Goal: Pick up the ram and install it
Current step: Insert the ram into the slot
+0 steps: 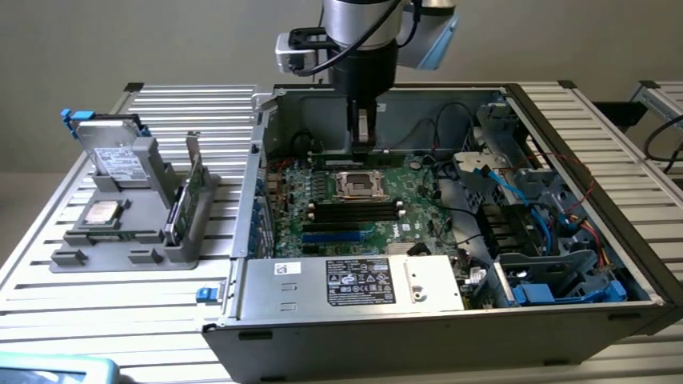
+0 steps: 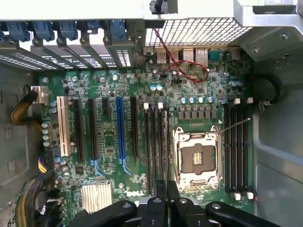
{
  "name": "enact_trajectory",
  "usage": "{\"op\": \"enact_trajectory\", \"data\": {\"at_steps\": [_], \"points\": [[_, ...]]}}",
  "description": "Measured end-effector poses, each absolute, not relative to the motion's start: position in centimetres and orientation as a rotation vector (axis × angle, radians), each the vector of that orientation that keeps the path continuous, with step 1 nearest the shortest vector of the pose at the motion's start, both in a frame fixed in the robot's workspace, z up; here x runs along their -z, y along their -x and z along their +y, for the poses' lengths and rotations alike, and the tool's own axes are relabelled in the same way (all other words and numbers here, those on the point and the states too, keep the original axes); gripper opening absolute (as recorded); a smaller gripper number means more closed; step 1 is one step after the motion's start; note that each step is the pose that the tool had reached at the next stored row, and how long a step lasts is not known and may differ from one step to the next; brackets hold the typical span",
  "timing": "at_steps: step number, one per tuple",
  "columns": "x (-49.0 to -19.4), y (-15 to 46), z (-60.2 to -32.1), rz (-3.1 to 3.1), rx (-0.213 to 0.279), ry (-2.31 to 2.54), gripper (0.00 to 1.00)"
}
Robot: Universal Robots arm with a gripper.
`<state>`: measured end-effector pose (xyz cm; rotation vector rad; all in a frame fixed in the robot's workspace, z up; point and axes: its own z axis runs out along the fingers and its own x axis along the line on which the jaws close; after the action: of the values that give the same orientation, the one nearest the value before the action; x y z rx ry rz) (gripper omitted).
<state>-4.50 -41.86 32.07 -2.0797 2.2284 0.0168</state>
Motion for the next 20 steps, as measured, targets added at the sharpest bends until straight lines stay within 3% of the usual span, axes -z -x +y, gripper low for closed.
{"op": "enact_trajectory", "data": {"at_steps": [20], "points": [[-28.9,4.5,-42.0,2.236,-0.016,2.071,0.13]]}}
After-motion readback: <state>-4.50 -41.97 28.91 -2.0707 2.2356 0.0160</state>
